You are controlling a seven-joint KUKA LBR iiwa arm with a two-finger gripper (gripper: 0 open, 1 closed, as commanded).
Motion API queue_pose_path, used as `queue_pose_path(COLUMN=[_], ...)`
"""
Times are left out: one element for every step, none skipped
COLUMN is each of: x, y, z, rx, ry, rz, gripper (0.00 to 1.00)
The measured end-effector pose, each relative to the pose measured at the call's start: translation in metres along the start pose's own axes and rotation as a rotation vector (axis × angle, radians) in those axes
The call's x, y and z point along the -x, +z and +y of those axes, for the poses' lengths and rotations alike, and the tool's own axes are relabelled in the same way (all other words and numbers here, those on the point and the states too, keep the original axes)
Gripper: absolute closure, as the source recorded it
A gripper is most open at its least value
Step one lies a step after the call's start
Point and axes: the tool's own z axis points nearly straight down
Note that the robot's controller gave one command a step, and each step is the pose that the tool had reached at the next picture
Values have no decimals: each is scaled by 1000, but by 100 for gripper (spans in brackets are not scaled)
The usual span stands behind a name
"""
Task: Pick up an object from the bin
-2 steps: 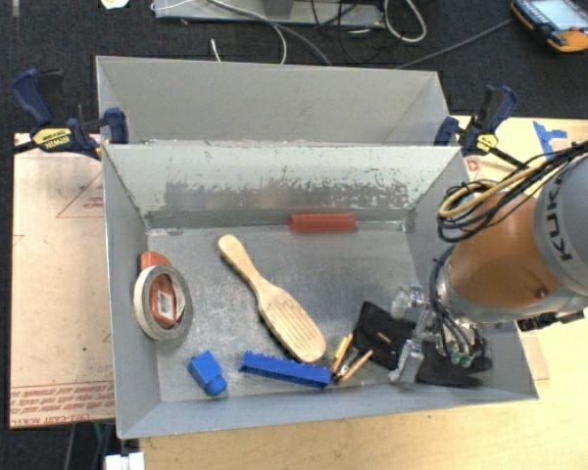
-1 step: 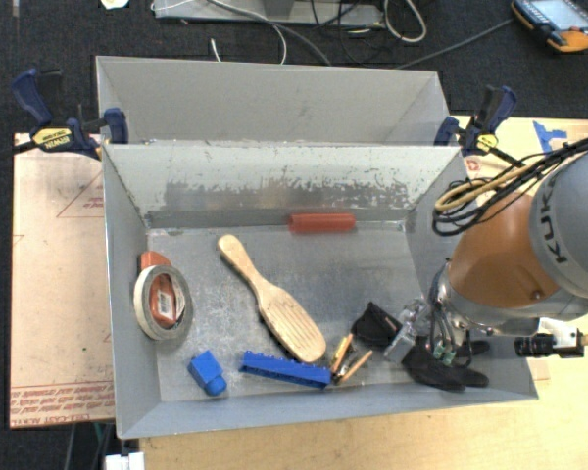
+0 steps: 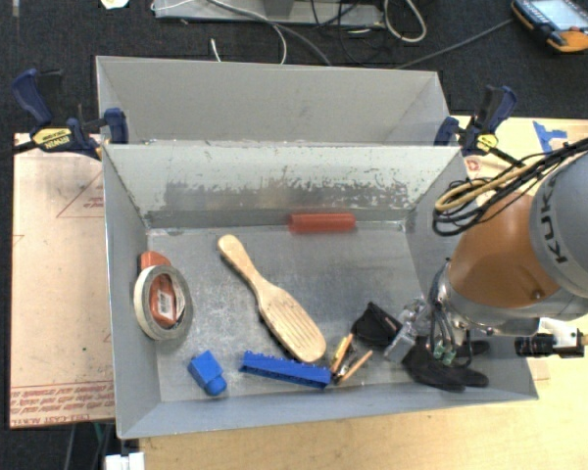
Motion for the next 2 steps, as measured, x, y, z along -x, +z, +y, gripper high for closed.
queue_pose_path(x=[-1,-1], y=[-27,-49], z=[1,1], rx=[0,0], ry=[-2,-2], rz=[3,4], gripper=[100,100])
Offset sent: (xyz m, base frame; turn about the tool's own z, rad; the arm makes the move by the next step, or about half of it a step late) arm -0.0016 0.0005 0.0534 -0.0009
